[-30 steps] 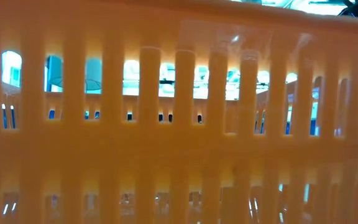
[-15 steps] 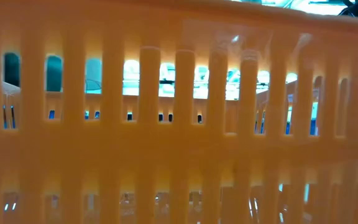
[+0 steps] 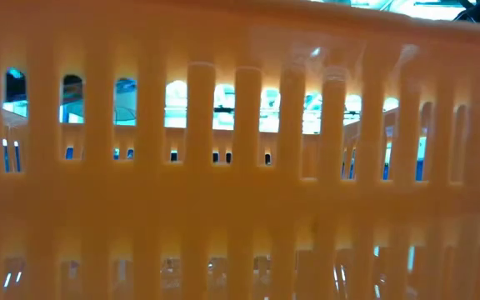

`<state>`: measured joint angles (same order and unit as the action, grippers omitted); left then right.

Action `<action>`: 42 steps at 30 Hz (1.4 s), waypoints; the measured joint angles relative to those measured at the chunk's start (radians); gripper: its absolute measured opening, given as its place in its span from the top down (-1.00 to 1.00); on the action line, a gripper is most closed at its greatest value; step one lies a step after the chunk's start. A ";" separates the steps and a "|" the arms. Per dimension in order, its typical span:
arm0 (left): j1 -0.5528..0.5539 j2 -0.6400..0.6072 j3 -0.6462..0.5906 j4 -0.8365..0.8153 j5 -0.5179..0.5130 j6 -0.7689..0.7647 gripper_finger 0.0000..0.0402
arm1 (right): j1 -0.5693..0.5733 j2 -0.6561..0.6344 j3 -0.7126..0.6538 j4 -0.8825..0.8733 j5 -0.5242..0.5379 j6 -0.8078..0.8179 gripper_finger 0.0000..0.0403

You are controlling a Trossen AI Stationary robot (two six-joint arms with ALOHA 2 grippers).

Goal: Stack baskets by color
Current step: Stack the left black bin on the bottom right black bin

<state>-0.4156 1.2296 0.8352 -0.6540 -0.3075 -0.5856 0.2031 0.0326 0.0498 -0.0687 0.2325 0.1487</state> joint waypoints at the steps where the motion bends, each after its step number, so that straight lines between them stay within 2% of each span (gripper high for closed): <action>1: 0.023 -0.004 0.000 0.031 0.002 0.037 1.00 | 0.000 0.000 0.000 0.000 0.000 0.000 0.33; 8: 0.189 -0.007 0.000 0.189 0.061 0.294 1.00 | 0.000 0.000 0.000 0.000 0.000 0.000 0.33; 14: 0.320 0.007 0.000 0.316 0.078 0.456 1.00 | 0.000 0.000 0.000 0.000 0.000 0.000 0.33; 21: 0.441 0.008 0.000 0.375 0.190 0.568 1.00 | 0.000 0.000 0.000 0.000 0.000 0.000 0.33; 27: 0.497 0.008 0.000 0.428 0.196 0.627 1.00 | 0.000 0.000 0.000 0.000 0.000 0.000 0.33; 42: 0.527 0.017 0.173 0.236 0.200 0.687 1.00 | 0.000 0.000 0.000 0.000 0.000 0.000 0.33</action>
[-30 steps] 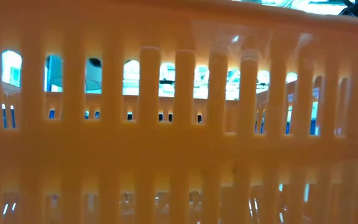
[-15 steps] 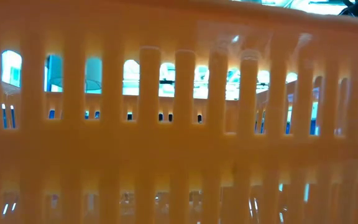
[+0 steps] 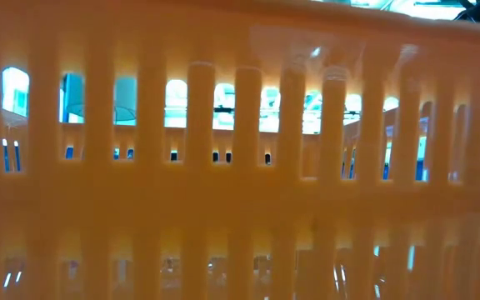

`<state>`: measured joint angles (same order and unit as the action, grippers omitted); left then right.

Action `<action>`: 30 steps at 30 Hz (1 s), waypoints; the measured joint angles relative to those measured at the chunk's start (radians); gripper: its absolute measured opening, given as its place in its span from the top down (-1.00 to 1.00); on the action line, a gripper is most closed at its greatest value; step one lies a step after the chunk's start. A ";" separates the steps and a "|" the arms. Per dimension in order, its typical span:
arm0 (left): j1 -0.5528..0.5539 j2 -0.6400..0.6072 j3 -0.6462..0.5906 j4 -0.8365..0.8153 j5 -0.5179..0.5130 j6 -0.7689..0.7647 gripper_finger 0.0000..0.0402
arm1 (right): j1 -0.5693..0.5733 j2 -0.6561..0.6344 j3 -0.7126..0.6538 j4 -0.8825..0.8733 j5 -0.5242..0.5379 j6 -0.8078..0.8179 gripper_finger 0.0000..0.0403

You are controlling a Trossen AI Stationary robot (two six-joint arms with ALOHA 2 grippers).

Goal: Stack baskets by color
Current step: Stack the left black bin on the bottom right black bin

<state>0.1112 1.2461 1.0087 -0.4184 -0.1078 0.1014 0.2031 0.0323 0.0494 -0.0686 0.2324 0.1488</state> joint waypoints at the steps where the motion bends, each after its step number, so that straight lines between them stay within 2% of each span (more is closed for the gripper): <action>1: 0.000 0.005 0.013 -0.009 0.000 0.006 1.00 | 0.000 0.000 0.000 0.000 0.000 0.000 0.33; 9: 0.002 0.059 0.111 -0.160 0.015 0.027 1.00 | 0.000 0.000 0.000 0.000 0.000 0.000 0.33; 15: 0.002 0.114 0.114 -0.164 0.084 0.007 1.00 | 0.000 0.000 0.000 0.000 0.000 0.000 0.33; 30: -0.001 0.298 0.114 -0.153 0.135 -0.043 1.00 | 0.000 0.000 0.000 0.000 0.000 0.000 0.33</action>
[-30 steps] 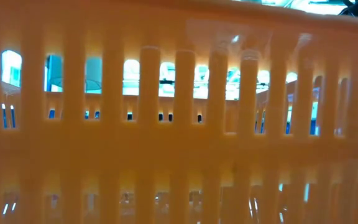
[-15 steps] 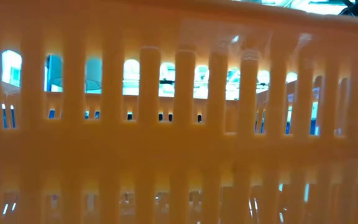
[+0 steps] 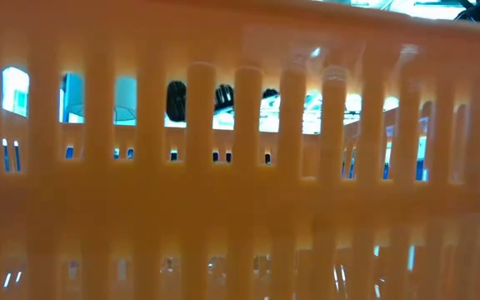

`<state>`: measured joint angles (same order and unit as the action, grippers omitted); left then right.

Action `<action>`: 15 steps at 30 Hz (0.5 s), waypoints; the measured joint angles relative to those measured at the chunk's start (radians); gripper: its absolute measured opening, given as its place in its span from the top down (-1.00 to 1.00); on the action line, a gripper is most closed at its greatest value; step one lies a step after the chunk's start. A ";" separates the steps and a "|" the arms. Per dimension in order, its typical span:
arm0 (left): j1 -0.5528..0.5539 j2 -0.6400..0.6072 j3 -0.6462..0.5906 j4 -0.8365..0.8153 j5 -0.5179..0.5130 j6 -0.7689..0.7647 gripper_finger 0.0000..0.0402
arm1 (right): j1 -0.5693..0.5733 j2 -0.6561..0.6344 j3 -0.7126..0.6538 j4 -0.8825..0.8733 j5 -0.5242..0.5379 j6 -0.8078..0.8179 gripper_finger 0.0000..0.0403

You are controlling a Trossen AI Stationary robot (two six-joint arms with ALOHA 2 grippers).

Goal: Stack baskets by color
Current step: Stack the left black bin on the bottom right black bin

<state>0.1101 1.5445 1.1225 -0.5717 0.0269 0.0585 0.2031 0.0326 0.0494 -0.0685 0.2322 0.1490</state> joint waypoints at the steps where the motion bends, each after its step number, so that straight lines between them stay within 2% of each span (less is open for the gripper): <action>1: 0.000 0.005 0.000 0.002 0.000 -0.003 1.00 | 0.000 0.000 0.000 0.000 0.000 0.000 0.33; 15: 0.000 0.082 -0.001 0.022 0.033 -0.022 1.00 | 0.000 0.000 0.000 0.000 0.000 0.000 0.33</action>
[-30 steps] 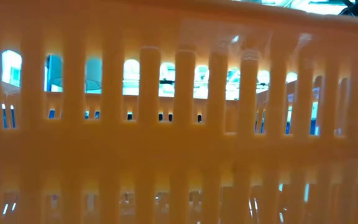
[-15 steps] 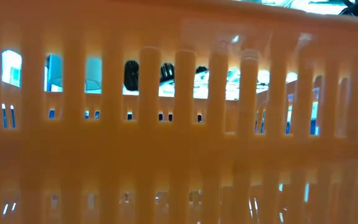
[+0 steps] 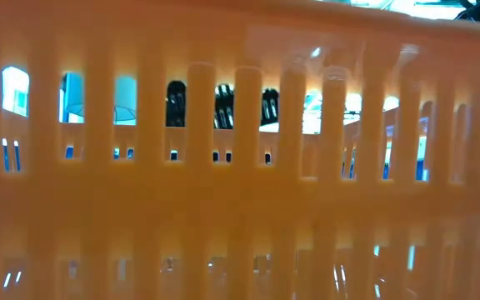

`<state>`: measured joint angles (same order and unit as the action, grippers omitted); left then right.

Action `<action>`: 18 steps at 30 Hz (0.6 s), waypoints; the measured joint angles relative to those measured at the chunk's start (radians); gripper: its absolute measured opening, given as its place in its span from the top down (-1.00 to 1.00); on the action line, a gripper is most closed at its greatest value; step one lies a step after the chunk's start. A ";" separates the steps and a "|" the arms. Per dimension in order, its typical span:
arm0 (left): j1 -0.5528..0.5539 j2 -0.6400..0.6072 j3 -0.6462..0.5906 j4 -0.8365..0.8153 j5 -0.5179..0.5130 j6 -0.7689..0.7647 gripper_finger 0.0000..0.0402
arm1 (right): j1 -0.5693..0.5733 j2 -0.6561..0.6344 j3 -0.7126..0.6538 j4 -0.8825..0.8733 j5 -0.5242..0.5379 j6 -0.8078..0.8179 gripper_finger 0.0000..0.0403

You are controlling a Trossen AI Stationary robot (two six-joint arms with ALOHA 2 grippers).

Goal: Stack baskets by color
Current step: Stack the left black bin on the bottom right black bin

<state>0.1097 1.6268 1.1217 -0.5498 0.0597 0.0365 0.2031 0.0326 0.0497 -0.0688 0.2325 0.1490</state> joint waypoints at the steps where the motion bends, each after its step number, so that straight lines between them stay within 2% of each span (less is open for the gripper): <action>1: 0.000 0.005 0.000 0.001 0.000 0.000 1.00 | 0.000 0.000 0.000 0.000 0.000 0.000 0.33; 18: 0.006 0.044 0.000 0.025 -0.022 0.022 1.00 | 0.000 0.000 0.000 0.000 0.000 0.000 0.33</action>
<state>0.1156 1.6709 1.1217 -0.5249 0.0374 0.0584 0.2031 0.0330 0.0495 -0.0686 0.2323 0.1487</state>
